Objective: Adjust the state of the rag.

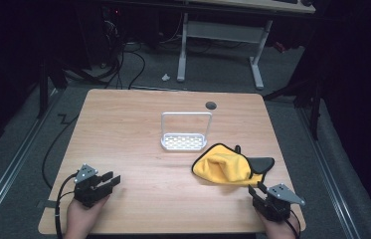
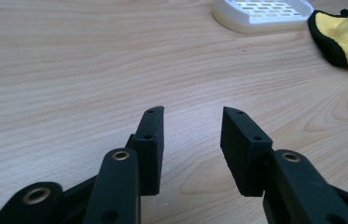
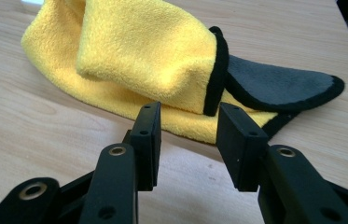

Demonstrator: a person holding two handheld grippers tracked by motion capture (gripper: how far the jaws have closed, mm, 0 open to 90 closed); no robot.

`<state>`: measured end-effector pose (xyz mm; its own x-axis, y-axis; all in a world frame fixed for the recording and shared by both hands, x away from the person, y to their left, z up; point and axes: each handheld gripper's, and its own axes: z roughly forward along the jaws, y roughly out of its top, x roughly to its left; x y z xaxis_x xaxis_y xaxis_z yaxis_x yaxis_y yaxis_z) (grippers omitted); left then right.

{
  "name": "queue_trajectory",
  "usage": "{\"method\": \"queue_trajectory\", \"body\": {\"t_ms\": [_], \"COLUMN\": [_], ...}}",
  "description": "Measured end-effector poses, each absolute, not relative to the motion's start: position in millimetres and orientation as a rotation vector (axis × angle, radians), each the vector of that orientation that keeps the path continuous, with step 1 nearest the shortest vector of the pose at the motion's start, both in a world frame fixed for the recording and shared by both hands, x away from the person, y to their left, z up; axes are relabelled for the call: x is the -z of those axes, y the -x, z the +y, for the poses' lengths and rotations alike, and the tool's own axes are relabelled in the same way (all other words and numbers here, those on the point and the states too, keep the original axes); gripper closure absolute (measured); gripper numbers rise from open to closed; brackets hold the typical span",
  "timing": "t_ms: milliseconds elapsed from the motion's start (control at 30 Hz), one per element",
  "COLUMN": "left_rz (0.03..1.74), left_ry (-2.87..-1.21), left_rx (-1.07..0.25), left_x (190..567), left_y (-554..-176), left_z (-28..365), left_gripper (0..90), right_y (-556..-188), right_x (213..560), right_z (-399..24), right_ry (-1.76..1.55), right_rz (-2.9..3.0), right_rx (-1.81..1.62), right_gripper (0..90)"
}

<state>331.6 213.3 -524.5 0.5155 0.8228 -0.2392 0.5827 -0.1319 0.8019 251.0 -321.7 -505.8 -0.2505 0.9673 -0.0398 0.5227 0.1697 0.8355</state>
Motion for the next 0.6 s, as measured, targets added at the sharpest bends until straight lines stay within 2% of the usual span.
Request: {"method": "queue_trajectory", "body": {"t_ms": [600], "left_rz": [1.162], "left_ry": [-1.815], "left_rx": [-0.301], "left_x": [527.3], "left_y": [-327.1], "left_z": [204.2], "left_gripper": [56.9], "right_y": [-254.6], "right_x": [508.0], "right_z": [-324.0], "right_ry": [-1.396], "right_rz": [1.881], "right_rx": [-0.990], "right_gripper": [59.9]}}
